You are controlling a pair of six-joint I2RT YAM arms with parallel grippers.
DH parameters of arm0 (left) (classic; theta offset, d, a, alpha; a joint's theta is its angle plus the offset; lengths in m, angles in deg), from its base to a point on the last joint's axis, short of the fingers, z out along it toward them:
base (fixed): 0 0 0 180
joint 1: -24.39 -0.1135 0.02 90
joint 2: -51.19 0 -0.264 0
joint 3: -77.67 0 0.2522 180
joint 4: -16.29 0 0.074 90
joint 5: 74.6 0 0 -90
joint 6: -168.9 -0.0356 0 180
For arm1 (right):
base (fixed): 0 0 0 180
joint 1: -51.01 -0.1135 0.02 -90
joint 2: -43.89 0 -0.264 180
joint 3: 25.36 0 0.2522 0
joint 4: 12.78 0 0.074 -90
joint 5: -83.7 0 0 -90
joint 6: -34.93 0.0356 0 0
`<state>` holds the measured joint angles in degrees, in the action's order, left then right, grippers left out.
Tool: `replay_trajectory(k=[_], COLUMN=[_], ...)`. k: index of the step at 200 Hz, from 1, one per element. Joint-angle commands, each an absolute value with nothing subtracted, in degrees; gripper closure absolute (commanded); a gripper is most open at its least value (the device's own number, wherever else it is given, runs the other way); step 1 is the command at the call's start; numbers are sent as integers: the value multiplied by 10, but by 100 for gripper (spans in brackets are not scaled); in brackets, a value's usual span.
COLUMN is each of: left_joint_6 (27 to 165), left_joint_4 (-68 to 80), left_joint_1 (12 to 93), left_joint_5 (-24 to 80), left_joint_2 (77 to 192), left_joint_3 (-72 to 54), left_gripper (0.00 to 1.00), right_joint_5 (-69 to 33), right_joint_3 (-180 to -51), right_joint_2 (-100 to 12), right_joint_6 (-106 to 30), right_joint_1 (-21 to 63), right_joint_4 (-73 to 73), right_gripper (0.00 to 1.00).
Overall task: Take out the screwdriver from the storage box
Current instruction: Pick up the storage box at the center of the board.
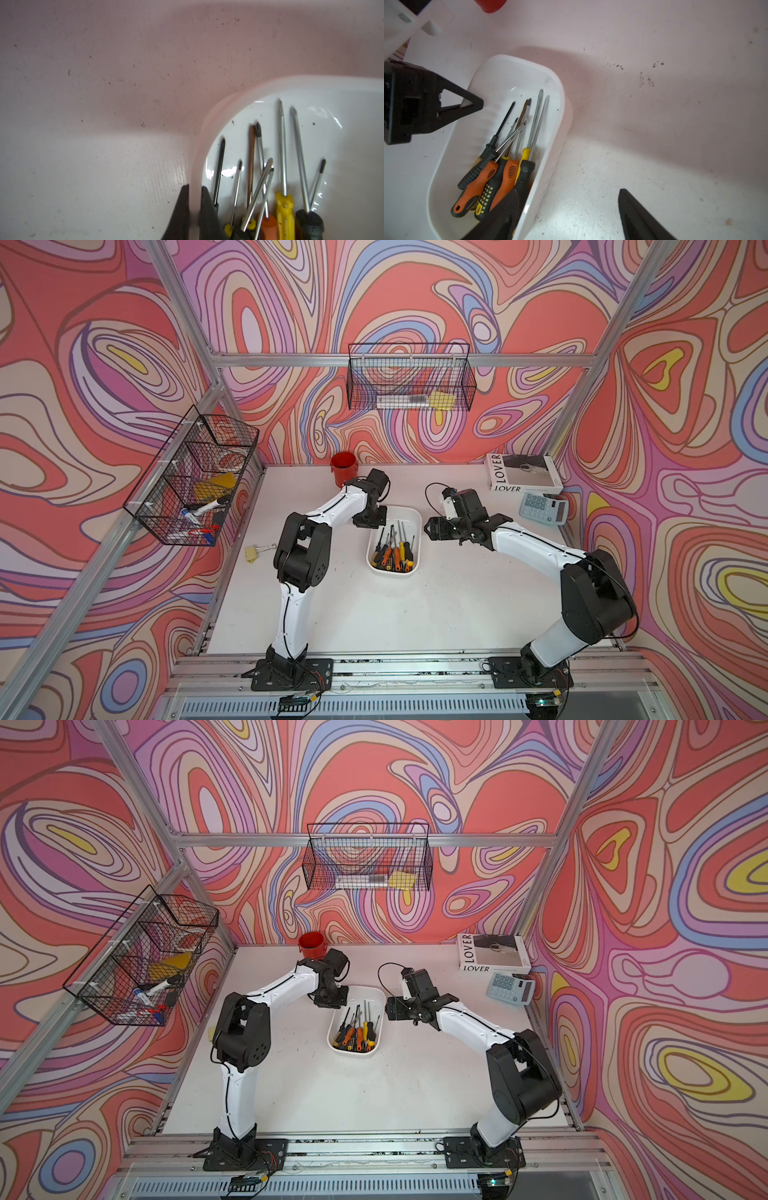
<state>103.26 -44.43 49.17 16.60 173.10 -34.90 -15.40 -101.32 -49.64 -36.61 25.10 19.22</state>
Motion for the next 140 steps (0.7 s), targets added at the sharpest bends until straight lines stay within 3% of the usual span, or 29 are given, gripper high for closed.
replay_trajectory(k=[1, 63, 106, 124, 140], left_joint_6=[1104, 1139, 1134, 1134, 1134], left_joint_4=[-439, -414, -416, -417, -416], left_joint_1=[489, 489, 489, 489, 489], left_joint_5=[149, 167, 178, 182, 184], left_joint_2=[1742, 1732, 1737, 1739, 1738], left_joint_3=[-307, -285, -289, -290, -287], left_gripper=[100, 100, 100, 95, 83], right_joint_5=[-171, -139, -124, -123, -121], right_joint_3=[-1033, -1084, -1139, -1158, -1166], right_joint_2=[-513, -573, -638, -657, -668], right_joint_6=[-344, -337, -344, -347, -345], right_joint_1=[234, 214, 207, 204, 203], right_joint_4=[205, 264, 314, 327, 330], right_gripper=[24, 47, 50, 58, 66])
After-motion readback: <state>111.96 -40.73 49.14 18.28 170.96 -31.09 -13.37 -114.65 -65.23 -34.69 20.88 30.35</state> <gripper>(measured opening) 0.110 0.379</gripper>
